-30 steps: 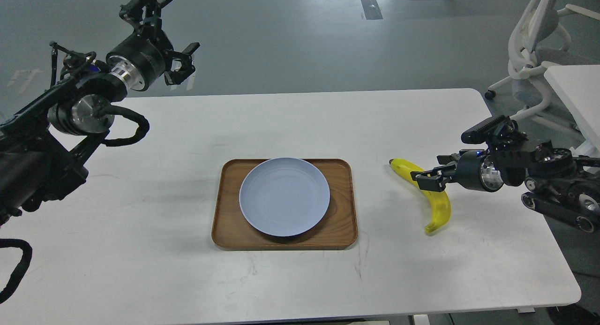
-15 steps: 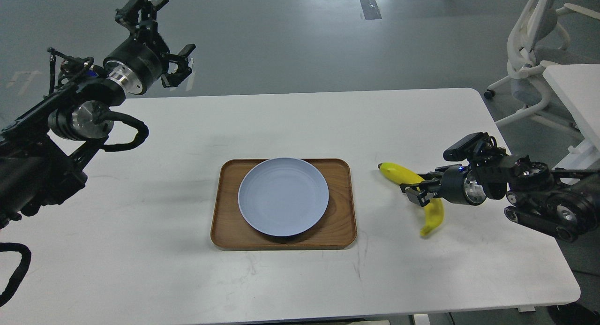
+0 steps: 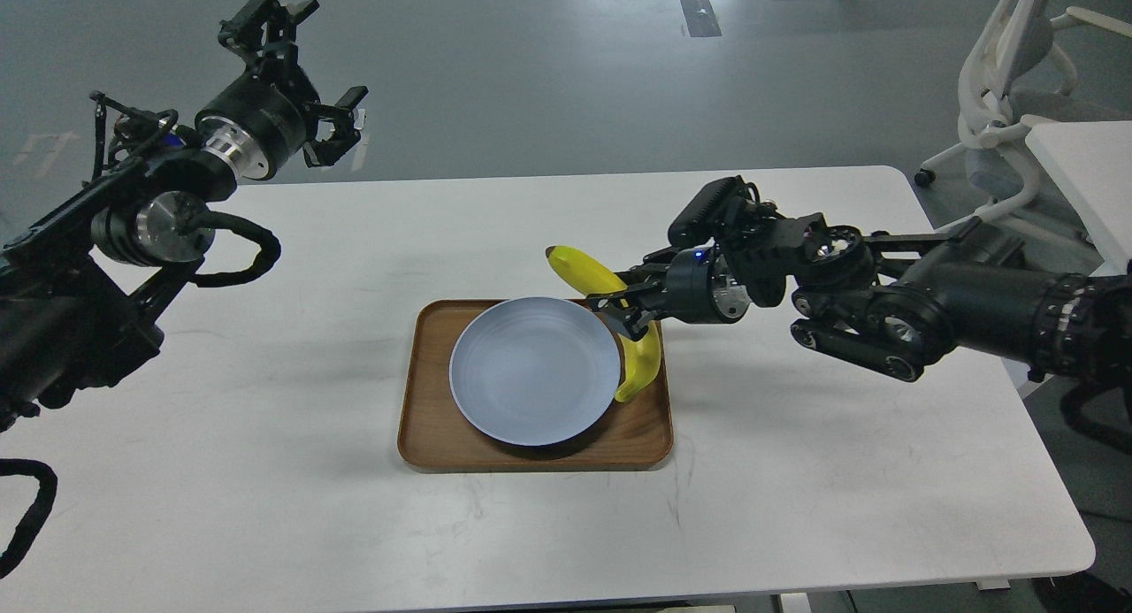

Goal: Place banana on plate with both arms
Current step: 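Lift the banana with the right gripper and carry it over the plate, then lower the banana onto the plate and open the right gripper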

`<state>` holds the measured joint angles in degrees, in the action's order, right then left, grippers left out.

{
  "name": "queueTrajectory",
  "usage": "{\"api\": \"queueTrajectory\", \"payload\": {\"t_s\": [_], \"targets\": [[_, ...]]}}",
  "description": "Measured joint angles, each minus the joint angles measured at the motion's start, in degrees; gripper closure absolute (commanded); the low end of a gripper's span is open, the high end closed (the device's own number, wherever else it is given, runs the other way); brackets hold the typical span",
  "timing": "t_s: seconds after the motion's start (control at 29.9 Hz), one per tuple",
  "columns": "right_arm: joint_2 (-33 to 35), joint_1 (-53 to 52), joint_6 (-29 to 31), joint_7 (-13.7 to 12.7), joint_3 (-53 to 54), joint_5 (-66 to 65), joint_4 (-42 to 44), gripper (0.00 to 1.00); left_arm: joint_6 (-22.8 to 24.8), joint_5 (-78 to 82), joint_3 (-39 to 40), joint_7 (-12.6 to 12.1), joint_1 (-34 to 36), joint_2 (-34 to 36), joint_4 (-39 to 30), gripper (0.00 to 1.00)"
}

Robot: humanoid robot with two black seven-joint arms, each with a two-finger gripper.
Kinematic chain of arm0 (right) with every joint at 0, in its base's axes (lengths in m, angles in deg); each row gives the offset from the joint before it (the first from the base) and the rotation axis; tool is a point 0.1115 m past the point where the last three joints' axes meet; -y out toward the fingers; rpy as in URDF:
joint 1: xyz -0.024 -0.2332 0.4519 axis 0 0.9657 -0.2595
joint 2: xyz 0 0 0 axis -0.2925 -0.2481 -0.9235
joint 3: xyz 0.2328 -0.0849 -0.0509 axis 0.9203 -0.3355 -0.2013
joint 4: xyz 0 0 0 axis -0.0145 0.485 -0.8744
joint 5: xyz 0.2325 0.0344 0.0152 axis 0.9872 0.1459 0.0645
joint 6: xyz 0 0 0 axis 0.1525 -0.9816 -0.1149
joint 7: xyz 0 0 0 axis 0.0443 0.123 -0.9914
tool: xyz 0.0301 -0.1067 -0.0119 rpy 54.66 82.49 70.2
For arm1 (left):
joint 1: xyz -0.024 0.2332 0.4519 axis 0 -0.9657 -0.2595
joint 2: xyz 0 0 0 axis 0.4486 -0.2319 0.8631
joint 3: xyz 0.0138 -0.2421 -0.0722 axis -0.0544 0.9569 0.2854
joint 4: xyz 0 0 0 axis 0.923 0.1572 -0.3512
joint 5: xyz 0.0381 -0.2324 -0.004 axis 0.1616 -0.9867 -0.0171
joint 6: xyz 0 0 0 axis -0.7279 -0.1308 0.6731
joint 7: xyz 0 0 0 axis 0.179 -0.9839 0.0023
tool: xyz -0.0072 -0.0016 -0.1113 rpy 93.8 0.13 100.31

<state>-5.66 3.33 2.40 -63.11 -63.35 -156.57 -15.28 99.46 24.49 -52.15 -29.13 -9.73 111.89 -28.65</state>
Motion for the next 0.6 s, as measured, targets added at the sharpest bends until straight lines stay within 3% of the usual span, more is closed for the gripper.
{"api": "queueTrajectory", "payload": {"t_s": [0.23, 0.37, 0.43, 0.5, 0.53, 0.6], "targets": [[-6.07, 1.13, 0.03, 0.26, -1.49, 0.10, 4.65, 0.91, 0.28, 0.00, 0.00, 0.00, 0.00, 0.76, 0.00, 0.02], [-7.19, 1.18, 0.03, 0.20, -1.13, 1.90, 5.49, 0.81, 0.26, 0.00, 0.00, 0.10, 0.00, 0.77, 0.00, 0.02], [-7.63, 1.18, 0.10, 0.02, -1.11, 4.28, 5.54, 0.65, 0.20, 0.00, 0.00, 0.11, 0.00, 0.64, 0.00, 0.02], [-7.94, 0.85, 0.25, -0.12, -1.11, 6.07, 5.37, 0.36, 0.20, 0.00, 0.00, 0.11, 0.00, 0.59, 0.00, 0.02], [-8.03, 0.58, 0.28, -0.16, -1.11, 6.55, 5.27, 0.36, 0.21, 0.00, 0.00, 0.11, 0.00, 0.59, 0.00, 0.02], [-8.13, 0.11, 0.34, -0.19, -1.08, 7.09, 5.08, 0.05, 0.24, 0.00, 0.00, 0.11, 0.00, 0.57, 0.00, 0.02]]}}
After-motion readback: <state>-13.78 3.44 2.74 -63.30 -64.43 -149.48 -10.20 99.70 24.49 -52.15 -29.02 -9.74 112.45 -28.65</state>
